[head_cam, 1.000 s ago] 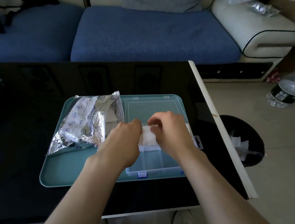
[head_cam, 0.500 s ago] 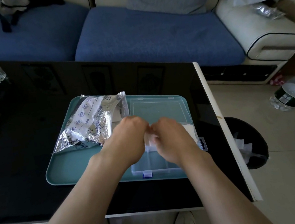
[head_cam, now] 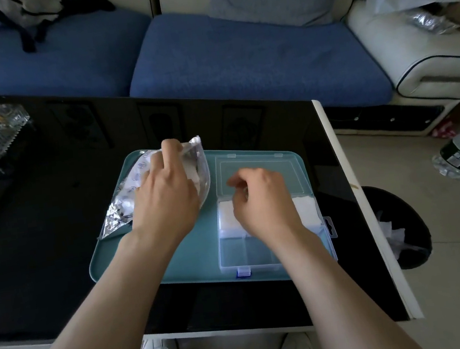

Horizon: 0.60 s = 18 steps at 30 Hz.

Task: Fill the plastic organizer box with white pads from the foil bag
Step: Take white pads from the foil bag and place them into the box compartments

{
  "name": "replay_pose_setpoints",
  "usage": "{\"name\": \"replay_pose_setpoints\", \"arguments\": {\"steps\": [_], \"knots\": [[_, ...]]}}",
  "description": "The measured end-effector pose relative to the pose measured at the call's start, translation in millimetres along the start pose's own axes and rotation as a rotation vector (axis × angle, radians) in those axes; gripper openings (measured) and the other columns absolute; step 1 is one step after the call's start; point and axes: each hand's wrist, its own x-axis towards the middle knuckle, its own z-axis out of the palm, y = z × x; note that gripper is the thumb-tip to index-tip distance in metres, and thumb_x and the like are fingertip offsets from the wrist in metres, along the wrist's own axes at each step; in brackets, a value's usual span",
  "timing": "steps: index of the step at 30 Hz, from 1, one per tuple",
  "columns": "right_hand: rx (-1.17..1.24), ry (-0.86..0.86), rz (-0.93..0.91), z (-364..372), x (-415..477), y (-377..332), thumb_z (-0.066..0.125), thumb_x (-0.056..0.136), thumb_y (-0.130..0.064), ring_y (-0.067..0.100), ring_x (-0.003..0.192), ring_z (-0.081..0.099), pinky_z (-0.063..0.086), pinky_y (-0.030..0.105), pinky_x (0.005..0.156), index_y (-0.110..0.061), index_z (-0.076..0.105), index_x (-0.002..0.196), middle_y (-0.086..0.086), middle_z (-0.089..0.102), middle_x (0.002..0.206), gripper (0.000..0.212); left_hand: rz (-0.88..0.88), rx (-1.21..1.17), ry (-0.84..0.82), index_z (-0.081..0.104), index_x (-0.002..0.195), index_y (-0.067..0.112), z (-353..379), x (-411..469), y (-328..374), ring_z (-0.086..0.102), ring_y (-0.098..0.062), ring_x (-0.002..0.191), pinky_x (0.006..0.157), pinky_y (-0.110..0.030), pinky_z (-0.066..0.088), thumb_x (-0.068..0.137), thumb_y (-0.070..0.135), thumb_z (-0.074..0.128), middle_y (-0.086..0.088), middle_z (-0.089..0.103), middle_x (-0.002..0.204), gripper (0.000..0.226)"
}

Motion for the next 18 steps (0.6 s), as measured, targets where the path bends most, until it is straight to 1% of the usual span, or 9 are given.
{"name": "replay_pose_setpoints", "arguments": {"steps": [2,5,6,8,10,12,14,15,18], "knots": [[0.048,0.033,-0.037,7.6,2.6,-8.7,0.056,0.097,0.001,0.021,0.100,0.072,0.061,0.038,0.088,-0.013,0.076,0.119,0.005,0.078,0.109,0.033,-0.001,0.001,-0.001,0.040,0.136,0.011,-2.6,0.5,-4.6,0.059,-0.048,0.094,0.070,-0.045,0.041,0.087,-0.006,0.053,-0.023,0.055,0.119,0.054],[0.111,0.068,-0.109,22.3,6.7,-26.0,0.056,0.099,0.000,0.022,0.102,0.072,0.059,0.040,0.090,-0.011,0.076,0.122,0.005,0.078,0.112,0.032,-0.060,0.064,-0.048,0.038,0.147,0.001,-6.7,1.4,-11.7,0.060,-0.048,0.102,0.074,-0.040,0.038,0.087,-0.011,0.052,-0.028,0.054,0.129,0.063],[0.136,0.063,-0.128,25.6,7.4,-31.9,0.057,0.099,0.000,0.022,0.105,0.072,0.059,0.039,0.093,-0.009,0.075,0.124,0.007,0.078,0.115,0.033,-0.081,0.070,-0.066,0.042,0.140,-0.002,-7.8,1.6,-12.8,0.060,-0.047,0.101,0.073,-0.039,0.037,0.088,-0.010,0.052,-0.027,0.055,0.128,0.054],[0.149,0.017,-0.145,32.5,7.8,-41.8,0.058,0.099,0.000,0.023,0.110,0.071,0.057,0.035,0.096,-0.008,0.073,0.129,0.008,0.076,0.120,0.034,-0.120,0.080,-0.090,0.050,0.114,0.001,-12.4,2.7,-15.0,0.057,-0.039,0.090,0.070,-0.038,0.035,0.090,-0.008,0.052,-0.024,0.057,0.121,0.026],[0.109,-0.035,-0.143,42.5,8.3,-46.4,0.062,0.097,0.001,0.025,0.110,0.070,0.055,0.032,0.093,-0.008,0.073,0.125,0.009,0.076,0.119,0.032,-0.135,0.090,-0.109,0.047,0.097,0.006,-16.2,3.6,-18.3,0.048,-0.032,0.081,0.068,-0.039,0.035,0.089,-0.005,0.053,-0.021,0.057,0.114,0.015],[0.064,-0.087,-0.130,53.7,10.3,-47.4,0.066,0.094,0.001,0.030,0.105,0.068,0.051,0.035,0.082,-0.005,0.074,0.111,0.012,0.074,0.111,0.020,-0.146,0.072,-0.112,0.046,0.094,0.006,-19.1,3.4,-21.3,0.045,-0.030,0.081,0.069,-0.039,0.035,0.088,-0.006,0.053,-0.020,0.058,0.109,0.015],[0.031,-0.115,-0.099,62.1,12.7,-46.8,0.069,0.093,-0.002,0.032,0.103,0.065,0.041,0.028,0.075,-0.003,0.069,0.104,0.013,0.070,0.108,0.011,-0.172,0.066,-0.121,0.048,0.098,0.005,-21.8,2.8,-22.4,0.044,-0.030,0.082,0.070,-0.038,0.035,0.088,-0.007,0.053,-0.018,0.058,0.104,0.016],[0.028,-0.106,-0.085,64.7,13.8,-46.7,0.070,0.094,-0.004,0.031,0.105,0.064,0.038,0.026,0.076,-0.003,0.068,0.106,0.013,0.069,0.111,0.013,-0.187,0.067,-0.130,0.047,0.100,0.005,-23.8,2.5,-21.7,0.043,-0.030,0.082,0.071,-0.038,0.035,0.089,-0.006,0.052,-0.016,0.056,0.101,0.017],[0.058,-0.066,-0.031,71.7,16.6,-50.3,0.069,0.096,-0.011,0.030,0.112,0.063,0.042,0.028,0.084,-0.003,0.067,0.119,0.013,0.069,0.120,0.025,-0.218,0.084,-0.160,0.041,0.101,0.006,-29.5,2.1,-20.6,0.041,-0.030,0.081,0.071,-0.039,0.034,0.091,-0.005,0.051,-0.013,0.048,0.092,0.018]]}}
